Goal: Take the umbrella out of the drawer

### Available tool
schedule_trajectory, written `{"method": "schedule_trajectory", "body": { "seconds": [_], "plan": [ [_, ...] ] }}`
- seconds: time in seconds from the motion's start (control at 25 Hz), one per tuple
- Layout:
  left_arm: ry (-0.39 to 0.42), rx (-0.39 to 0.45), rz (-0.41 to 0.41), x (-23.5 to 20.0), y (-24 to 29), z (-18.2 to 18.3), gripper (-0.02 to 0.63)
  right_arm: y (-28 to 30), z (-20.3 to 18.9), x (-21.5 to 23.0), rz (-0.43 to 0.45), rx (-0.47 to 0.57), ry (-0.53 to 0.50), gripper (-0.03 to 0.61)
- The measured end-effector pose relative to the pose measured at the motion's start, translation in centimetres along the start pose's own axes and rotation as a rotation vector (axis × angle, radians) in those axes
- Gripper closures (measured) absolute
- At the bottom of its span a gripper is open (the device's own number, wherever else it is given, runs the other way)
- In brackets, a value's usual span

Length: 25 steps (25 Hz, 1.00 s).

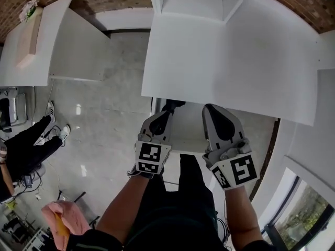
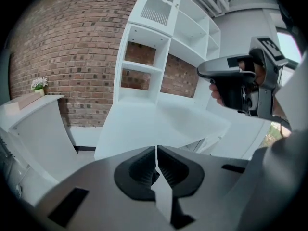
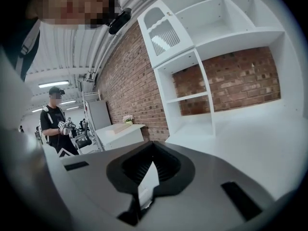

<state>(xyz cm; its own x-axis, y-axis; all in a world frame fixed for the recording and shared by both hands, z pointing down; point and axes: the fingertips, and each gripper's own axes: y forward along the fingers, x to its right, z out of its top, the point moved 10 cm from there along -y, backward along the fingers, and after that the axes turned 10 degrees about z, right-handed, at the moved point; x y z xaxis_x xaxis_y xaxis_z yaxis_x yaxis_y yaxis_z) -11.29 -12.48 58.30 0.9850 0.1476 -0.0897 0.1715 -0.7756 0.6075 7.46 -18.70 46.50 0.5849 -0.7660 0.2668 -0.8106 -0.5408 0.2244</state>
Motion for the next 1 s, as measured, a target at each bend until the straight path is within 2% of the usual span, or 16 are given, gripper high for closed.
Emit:
{"method": "schedule_trajectory", "body": {
  "seconds": [0.2,0.36,0.6,0.8,1.0],
  "plan": [
    [0.032,-0.05,0.0,0.3,2.9,-2.5,0.606,0.4,-1.8,1.0,0.008,0.011,0.0,0.574],
    [0.026,-0.108,-0.012,0.0,4.9,-4.6,0.604,0.4,-3.2,1.1,-0.01,0.012,0.018,0.574],
    [0.051,-0.184,-0.003,0.1,7.8,-7.1,0.514,-0.5,-5.0,1.4,-0.045,0.015,0.064,0.574],
    [0.047,-0.246,0.007,0.0,10.4,-8.2,0.453,-0.9,-5.8,1.9,-0.053,0.007,0.075,0.574],
    [0.068,-0.301,0.017,0.1,12.9,-9.3,0.382,-1.0,-6.0,2.4,-0.049,0.043,0.062,0.574]
  ]
}}
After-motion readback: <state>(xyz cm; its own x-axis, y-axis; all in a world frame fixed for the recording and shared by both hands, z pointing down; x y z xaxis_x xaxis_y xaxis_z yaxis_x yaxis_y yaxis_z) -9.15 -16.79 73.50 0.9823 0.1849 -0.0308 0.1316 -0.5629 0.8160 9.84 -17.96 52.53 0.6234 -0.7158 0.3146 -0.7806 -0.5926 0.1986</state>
